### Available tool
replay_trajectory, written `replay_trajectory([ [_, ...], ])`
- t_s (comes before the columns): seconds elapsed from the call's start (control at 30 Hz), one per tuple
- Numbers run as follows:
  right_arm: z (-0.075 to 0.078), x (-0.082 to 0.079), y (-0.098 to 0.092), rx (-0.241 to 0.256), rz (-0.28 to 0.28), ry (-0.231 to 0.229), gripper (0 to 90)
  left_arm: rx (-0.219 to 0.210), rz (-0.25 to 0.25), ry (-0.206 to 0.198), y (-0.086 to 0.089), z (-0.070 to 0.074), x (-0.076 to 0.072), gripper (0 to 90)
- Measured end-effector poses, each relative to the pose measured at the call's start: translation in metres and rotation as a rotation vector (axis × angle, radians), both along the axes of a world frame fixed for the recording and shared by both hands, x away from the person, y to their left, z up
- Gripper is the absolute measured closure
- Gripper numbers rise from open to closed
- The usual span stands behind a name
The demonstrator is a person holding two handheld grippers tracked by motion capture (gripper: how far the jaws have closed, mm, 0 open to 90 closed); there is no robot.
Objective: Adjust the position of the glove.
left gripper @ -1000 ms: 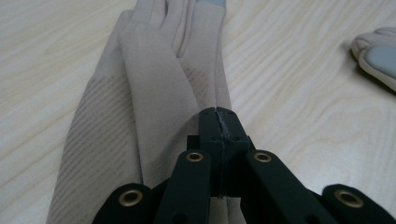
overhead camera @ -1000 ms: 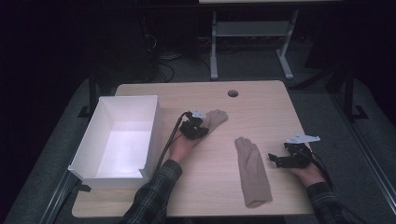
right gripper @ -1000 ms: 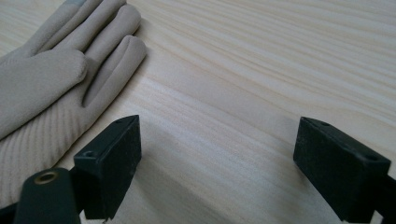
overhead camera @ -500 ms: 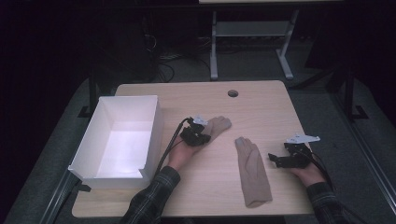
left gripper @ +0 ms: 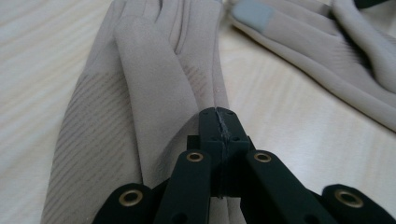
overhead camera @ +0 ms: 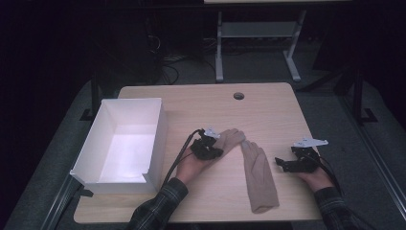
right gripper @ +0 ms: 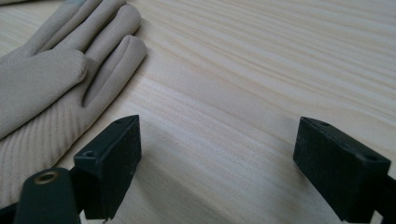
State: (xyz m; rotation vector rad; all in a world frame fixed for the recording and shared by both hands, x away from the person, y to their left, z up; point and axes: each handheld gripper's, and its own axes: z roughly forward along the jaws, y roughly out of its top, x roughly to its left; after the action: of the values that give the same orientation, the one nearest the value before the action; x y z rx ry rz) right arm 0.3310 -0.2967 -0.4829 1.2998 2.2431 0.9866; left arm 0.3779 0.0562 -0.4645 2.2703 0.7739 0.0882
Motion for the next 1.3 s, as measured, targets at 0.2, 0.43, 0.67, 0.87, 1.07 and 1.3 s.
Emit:
replay_trajectory([
  [0.2,0.000,0.000,0.000,0.000,0.000,0.000,14.6,0.018,-0.025,-0.005,-0.003,0.003,-0.007,89.6],
  [0.43,0.000,0.000,0.000,0.000,0.000,0.000,14.6,-0.020,0.017,-0.055,0.011,0.022,-0.004,89.6],
  [0.67,0.000,0.000,0.000,0.000,0.002,0.000,14.6,-0.004,0.119,-0.070,0.034,0.022,0.007,89.6],
  [0.87,0.000,0.000,0.000,0.000,0.004,-0.001,14.6,0.061,0.140,-0.052,0.042,0.007,0.013,89.6],
  [1.07,0.000,0.001,0.000,0.001,0.004,-0.001,14.6,0.079,0.128,-0.056,0.040,0.007,0.010,89.6],
  [1.3,0.000,0.001,0.000,0.001,0.005,-0.001,14.6,0.086,0.114,-0.037,0.040,0.007,-0.002,89.6],
])
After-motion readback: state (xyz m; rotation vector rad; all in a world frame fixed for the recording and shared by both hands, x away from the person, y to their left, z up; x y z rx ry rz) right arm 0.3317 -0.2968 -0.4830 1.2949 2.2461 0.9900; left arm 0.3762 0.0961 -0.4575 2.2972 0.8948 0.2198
